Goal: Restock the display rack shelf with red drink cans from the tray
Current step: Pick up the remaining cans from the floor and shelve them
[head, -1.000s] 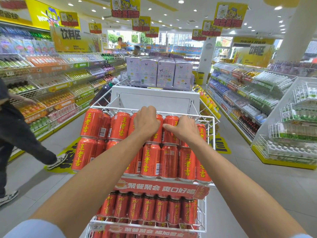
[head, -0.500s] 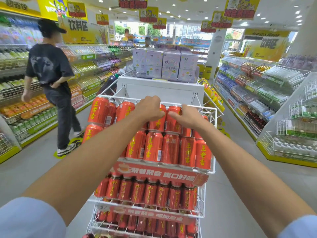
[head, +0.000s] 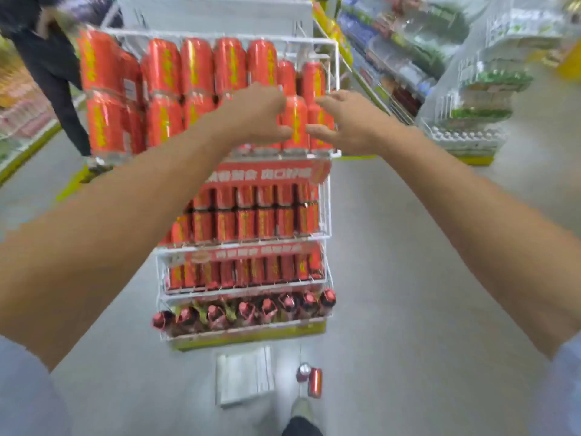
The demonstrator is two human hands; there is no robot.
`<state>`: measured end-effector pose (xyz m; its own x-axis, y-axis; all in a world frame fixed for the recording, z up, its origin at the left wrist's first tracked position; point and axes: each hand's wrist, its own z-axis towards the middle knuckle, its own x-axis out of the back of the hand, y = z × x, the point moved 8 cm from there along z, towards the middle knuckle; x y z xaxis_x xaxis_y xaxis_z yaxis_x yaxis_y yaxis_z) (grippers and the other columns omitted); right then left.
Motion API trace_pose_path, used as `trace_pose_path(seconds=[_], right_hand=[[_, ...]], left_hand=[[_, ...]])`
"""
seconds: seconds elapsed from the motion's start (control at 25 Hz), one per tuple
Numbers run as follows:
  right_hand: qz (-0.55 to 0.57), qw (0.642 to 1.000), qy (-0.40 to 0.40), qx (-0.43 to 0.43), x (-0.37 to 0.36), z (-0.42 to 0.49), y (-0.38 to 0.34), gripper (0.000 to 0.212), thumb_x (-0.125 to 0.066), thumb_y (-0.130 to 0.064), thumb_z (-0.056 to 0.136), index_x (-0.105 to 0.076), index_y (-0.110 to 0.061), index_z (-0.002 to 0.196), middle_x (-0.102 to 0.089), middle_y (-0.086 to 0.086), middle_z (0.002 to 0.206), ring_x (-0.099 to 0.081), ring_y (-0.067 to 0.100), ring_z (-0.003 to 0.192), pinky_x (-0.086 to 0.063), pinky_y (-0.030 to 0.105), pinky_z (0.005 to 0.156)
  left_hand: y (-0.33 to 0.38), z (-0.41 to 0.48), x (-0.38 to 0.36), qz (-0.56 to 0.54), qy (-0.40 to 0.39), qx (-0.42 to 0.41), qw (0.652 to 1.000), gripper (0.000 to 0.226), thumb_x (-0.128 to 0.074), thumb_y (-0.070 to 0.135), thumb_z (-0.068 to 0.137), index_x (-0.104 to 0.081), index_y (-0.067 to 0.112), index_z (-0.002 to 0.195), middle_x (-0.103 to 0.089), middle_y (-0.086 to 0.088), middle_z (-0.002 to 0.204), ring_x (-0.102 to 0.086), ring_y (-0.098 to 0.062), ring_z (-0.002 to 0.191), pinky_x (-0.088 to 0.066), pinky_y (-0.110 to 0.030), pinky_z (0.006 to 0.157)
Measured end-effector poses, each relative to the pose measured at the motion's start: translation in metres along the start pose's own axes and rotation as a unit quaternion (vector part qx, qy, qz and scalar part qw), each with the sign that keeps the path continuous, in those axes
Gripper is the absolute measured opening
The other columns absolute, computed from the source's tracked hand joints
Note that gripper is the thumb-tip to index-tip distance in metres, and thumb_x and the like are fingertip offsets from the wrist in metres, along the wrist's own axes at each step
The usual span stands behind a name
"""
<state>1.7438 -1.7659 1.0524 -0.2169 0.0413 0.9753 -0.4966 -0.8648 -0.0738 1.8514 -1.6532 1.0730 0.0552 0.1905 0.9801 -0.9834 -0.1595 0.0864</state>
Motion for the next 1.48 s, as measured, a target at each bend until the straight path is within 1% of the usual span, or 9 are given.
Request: trace_pose_path(seconds=[0.16,0.32,0.44,0.52,0.6,0.76,1.12,1.32,1.48], right_hand=[[0.016,0.996,-0.046,-0.071,-0.064,-0.082,0.036,0.089,-0.042,-0.073,0.094,-0.045,-0.008,0.154,-0.050,0.029,0.149,-0.045,0.048,0.141,-0.038,0.051,0.118],[0.051,0.978,-0.131,-0.154,-0.197,-0.169,0.079,0.072,-0.054,-0.051,0.104,-0.040,-0.005,0.157,-0.045,0.030,0.155,-0.039,0.044,0.147,-0.031,0.046,0.123],[0.094,0.950,-0.209,-0.212,-0.347,-0.252,0.096,0.068,-0.055,-0.048,0.104,-0.041,-0.006,0.157,-0.045,0.027,0.155,-0.041,0.044,0.146,-0.034,0.046,0.121],[0.113,0.919,-0.285,-0.247,-0.475,-0.326,0.100,0.068,-0.054,-0.048,0.105,-0.039,-0.009,0.158,-0.042,0.025,0.158,-0.038,0.043,0.147,-0.033,0.046,0.121],[0.130,0.880,-0.367,-0.272,-0.600,-0.407,0.091,0.070,-0.050,-0.051,0.106,-0.033,-0.012,0.161,-0.034,0.022,0.164,-0.033,0.042,0.151,-0.033,0.048,0.122],[0.163,0.814,-0.472,-0.296,-0.815,-0.537,0.073,0.069,-0.041,-0.051,0.108,-0.024,-0.016,0.165,-0.023,0.017,0.170,-0.022,0.038,0.156,-0.035,0.052,0.121],[0.171,0.842,-0.384,-0.338,-1.056,-0.526,0.138,0.061,-0.045,-0.053,0.105,-0.041,-0.014,0.152,-0.050,0.015,0.149,-0.047,0.037,0.137,-0.045,0.049,0.105],[0.233,0.828,-0.318,-0.398,-1.133,-0.516,0.145,0.062,-0.059,-0.056,0.098,-0.050,-0.009,0.137,-0.062,0.017,0.130,-0.061,0.039,0.119,-0.050,0.045,0.095],[0.297,0.787,-0.263,-0.472,-1.143,-0.516,0.150,0.062,-0.072,-0.048,0.093,-0.053,-0.006,0.134,-0.067,0.017,0.128,-0.066,0.038,0.116,-0.048,0.036,0.084]], left_hand=[[0.060,-0.034,-0.075,-0.050,-0.040,-0.048,0.997,0.055,-0.057,0.052,0.086,-0.070,0.001,0.101,-0.069,-0.023,0.096,-0.065,-0.040,0.092,-0.050,-0.044,0.076],[0.093,-0.067,-0.242,-0.082,-0.190,-0.058,0.977,0.037,-0.063,0.038,0.091,-0.068,0.002,0.097,-0.070,-0.020,0.099,-0.066,-0.040,0.093,-0.047,-0.038,0.071],[0.102,-0.129,-0.417,-0.098,-0.349,-0.029,0.932,0.033,-0.063,0.034,0.093,-0.067,0.005,0.109,-0.070,-0.017,0.113,-0.065,-0.036,0.105,-0.043,-0.032,0.074],[0.101,-0.184,-0.558,-0.106,-0.428,0.011,0.898,0.047,-0.061,0.040,0.095,-0.061,0.008,0.129,-0.066,-0.014,0.129,-0.061,-0.034,0.118,-0.048,-0.033,0.088],[0.099,-0.248,-0.687,-0.108,-0.485,0.063,0.865,0.054,-0.059,0.046,0.095,-0.056,0.011,0.135,-0.059,-0.012,0.138,-0.056,-0.033,0.127,-0.049,-0.040,0.101],[0.103,-0.357,-0.906,-0.110,-0.555,0.103,0.818,0.054,-0.055,0.047,0.094,-0.054,0.012,0.135,-0.055,-0.011,0.140,-0.053,-0.030,0.129,-0.048,-0.042,0.103],[0.069,-0.295,-1.139,-0.069,-0.404,0.113,0.905,0.042,-0.059,0.044,0.091,-0.057,0.011,0.117,-0.063,-0.014,0.119,-0.060,-0.034,0.112,-0.051,-0.041,0.087],[0.065,-0.274,-1.201,-0.222,-0.319,0.143,0.910,0.068,-0.073,0.062,0.059,-0.060,0.022,0.112,-0.067,-0.002,0.107,-0.064,-0.026,0.100,-0.055,-0.041,0.082],[0.067,-0.277,-1.197,-0.386,-0.218,0.215,0.870,0.055,-0.089,0.038,0.059,-0.067,0.026,0.107,-0.073,0.009,0.097,-0.069,-0.016,0.090,-0.057,-0.037,0.079]])
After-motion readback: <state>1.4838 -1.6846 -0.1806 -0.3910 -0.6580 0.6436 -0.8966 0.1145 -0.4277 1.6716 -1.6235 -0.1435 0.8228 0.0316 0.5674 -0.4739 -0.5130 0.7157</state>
